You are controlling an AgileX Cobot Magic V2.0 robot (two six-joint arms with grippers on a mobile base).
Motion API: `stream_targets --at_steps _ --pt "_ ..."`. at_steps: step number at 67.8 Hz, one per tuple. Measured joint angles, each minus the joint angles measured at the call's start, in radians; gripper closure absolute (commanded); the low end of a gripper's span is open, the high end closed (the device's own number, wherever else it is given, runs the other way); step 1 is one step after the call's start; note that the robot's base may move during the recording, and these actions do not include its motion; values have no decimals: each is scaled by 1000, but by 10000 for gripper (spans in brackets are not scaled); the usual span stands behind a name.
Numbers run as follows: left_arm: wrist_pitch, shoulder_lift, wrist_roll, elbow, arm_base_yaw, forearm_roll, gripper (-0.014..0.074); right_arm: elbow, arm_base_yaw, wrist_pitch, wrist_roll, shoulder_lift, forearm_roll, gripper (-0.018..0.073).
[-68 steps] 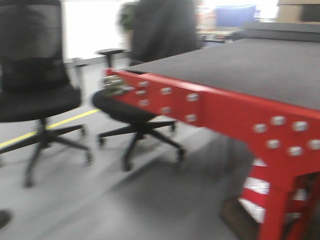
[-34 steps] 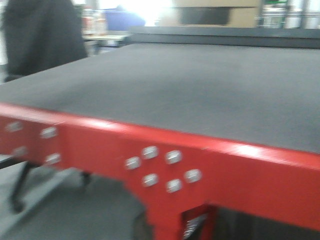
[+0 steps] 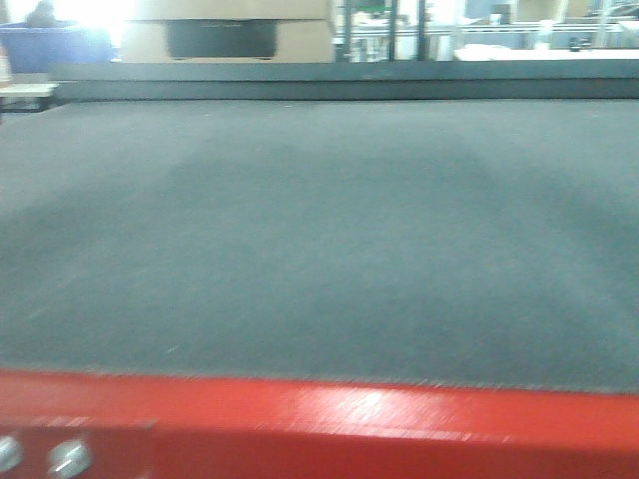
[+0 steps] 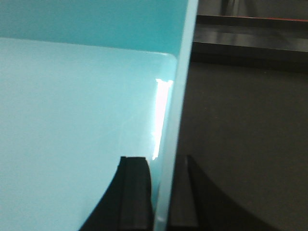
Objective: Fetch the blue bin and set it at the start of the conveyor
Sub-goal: 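Turn and approach the near end of the grey conveyor belt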
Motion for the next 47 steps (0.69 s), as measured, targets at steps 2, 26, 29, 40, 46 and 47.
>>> stream_targets --at_steps 2,26,29,40,46,47 --pt "0 0 0 0 0 0 708 0 0 0 0 0 0 711" --pt "0 0 0 0 0 0 708 0 0 0 0 0 0 711" --pt "0 0 0 0 0 0 708 0 0 0 0 0 0 711" --pt "0 0 0 0 0 2 708 0 0 0 0 0 0 711" --pt "0 0 0 0 0 2 708 0 0 0 0 0 0 711" --pt "0 0 0 0 0 2 708 0 0 0 0 0 0 711"
